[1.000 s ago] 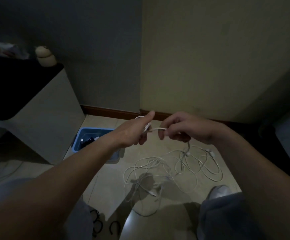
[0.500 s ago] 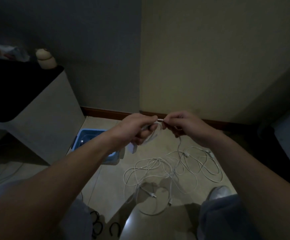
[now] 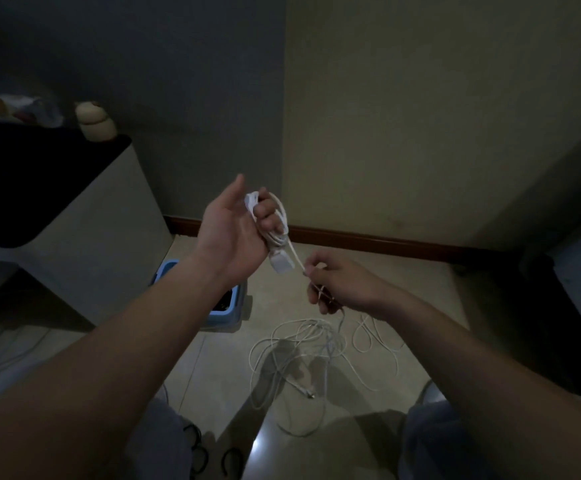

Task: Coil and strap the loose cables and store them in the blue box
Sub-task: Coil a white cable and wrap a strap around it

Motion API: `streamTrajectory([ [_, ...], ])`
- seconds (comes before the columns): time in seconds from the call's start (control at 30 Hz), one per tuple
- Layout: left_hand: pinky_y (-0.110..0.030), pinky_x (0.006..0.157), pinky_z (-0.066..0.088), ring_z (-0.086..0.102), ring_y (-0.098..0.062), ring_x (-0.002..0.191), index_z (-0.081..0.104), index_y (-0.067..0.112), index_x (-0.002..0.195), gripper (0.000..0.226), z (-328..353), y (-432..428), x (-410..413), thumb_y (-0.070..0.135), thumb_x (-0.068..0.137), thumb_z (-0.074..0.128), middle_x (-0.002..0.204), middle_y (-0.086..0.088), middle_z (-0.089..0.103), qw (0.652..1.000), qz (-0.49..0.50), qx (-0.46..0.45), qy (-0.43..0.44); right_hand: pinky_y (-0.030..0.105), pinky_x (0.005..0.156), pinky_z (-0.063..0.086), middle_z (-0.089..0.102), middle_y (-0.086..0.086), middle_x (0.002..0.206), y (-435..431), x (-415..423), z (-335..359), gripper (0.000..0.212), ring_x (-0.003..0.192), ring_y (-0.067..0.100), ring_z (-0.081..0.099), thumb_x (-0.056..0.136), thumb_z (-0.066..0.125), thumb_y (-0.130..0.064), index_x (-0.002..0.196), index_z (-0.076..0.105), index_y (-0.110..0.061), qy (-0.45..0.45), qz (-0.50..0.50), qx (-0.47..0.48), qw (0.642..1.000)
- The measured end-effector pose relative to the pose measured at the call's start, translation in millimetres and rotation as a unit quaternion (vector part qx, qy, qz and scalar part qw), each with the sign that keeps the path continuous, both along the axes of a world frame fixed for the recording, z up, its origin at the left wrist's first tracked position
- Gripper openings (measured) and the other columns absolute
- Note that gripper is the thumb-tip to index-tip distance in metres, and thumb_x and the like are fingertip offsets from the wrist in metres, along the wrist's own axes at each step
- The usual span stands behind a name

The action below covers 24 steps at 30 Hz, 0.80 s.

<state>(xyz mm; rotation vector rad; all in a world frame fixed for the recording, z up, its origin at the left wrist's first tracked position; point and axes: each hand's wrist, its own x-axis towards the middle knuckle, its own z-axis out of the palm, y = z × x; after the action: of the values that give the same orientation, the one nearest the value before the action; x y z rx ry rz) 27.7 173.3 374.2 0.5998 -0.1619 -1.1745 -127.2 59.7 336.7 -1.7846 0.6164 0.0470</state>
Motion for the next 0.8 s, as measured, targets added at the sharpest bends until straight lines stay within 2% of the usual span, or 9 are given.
streamTrajectory([
  [0.1,-0.026,0.063,0.043,0.048,-0.014,0.062,0.053,0.011,0.092,0.043,-4,0,6,0.053,0.096,0.044,0.074,-0.001,0.048,0.997,0.039,0.034,-0.06,0.025,0.048,0.042,0.064,0.005,0.069,4,5,4,0.008,0.05,0.018,0.056,0.1,0.051,-0.013,0.1,0.058,-0.017,-0.035,0.002,-0.036,0.999],
  [0.2,-0.027,0.062,0.047,0.052,-0.016,0.064,0.054,0.007,0.1,0.05,-6,-1,6,0.056,0.094,0.043,0.076,-0.004,0.051,0.989,0.063,0.073,-0.115,0.022,0.053,0.045,0.066,0.001,0.068,4,5,11,0.021,0.052,0.013,0.056,0.095,0.061,-0.013,0.112,0.068,-0.023,-0.057,0.023,-0.08,0.995],
  [0.3,-0.03,0.061,0.043,0.049,-0.018,0.063,0.054,0.005,0.099,0.052,-5,-6,1,0.055,0.095,0.04,0.073,-0.007,0.048,0.982,0.066,0.101,-0.147,0.022,0.056,0.043,0.065,-0.002,0.069,6,3,15,0.036,0.054,0.01,0.053,0.094,0.062,-0.014,0.127,0.067,-0.029,-0.045,0.055,-0.089,0.993],
  [0.4,-0.031,0.06,0.041,0.047,-0.02,0.06,0.054,0.003,0.095,0.049,-4,-8,-5,0.049,0.099,0.037,0.071,-0.01,0.046,0.971,0.067,0.13,-0.188,0.016,0.06,0.039,0.064,-0.006,0.071,8,3,21,0.043,0.054,-0.003,0.051,0.093,0.061,-0.009,0.131,0.064,-0.028,-0.039,0.079,-0.113,0.99],
  [0.5,-0.025,0.052,0.044,0.05,-0.021,0.055,0.049,0.002,0.103,0.044,-5,-12,-13,0.043,0.103,0.032,0.065,-0.012,0.051,0.948,0.039,0.169,-0.266,0.017,0.064,0.036,0.061,-0.006,0.074,9,3,26,0.038,0.059,-0.005,0.051,0.092,0.061,-0.005,0.126,0.068,-0.021,-0.051,0.08,-0.108,0.99],
  [0.53,-0.024,0.05,0.042,0.051,-0.021,0.052,0.049,0.002,0.1,0.044,-5,-13,-17,0.041,0.104,0.03,0.061,-0.012,0.053,0.941,0.025,0.179,-0.285,0.018,0.066,0.037,0.061,-0.004,0.076,10,3,27,0.034,0.061,-0.005,0.051,0.092,0.061,-0.005,0.122,0.07,-0.019,-0.056,0.08,-0.106,0.99],
  [0.63,-0.03,0.054,0.031,0.044,-0.022,0.054,0.056,0.003,0.078,0.053,-9,-18,-27,0.037,0.105,0.026,0.063,-0.015,0.049,0.919,-0.018,0.202,-0.337,0.024,0.075,0.049,0.073,0.003,0.088,12,2,31,0.019,0.078,0.001,0.064,0.091,0.065,-0.004,0.104,0.076,-0.011,-0.101,0.07,-0.111,0.986],
  [0.7,-0.032,0.056,0.03,0.041,-0.023,0.059,0.053,0.003,0.086,0.05,-13,-18,-32,0.038,0.106,0.024,0.069,-0.013,0.046,0.9,-0.047,0.197,-0.386,0.028,0.082,0.055,0.077,0.003,0.092,10,2,32,0.014,0.086,0.009,0.069,0.09,0.067,-0.003,0.098,0.077,-0.008,-0.147,0.053,-0.106,0.982],
  [0.8,-0.031,0.054,0.035,0.041,-0.025,0.054,0.055,-0.004,0.096,0.061,-15,-14,-34,0.044,0.105,0.018,0.055,-0.013,0.043,0.887,-0.106,0.188,-0.408,0.028,0.067,0.051,0.076,0.012,0.083,7,1,31,0.013,0.072,0.019,0.067,0.089,0.065,0.004,0.097,0.067,-0.006,-0.186,0.017,-0.047,0.981],
])
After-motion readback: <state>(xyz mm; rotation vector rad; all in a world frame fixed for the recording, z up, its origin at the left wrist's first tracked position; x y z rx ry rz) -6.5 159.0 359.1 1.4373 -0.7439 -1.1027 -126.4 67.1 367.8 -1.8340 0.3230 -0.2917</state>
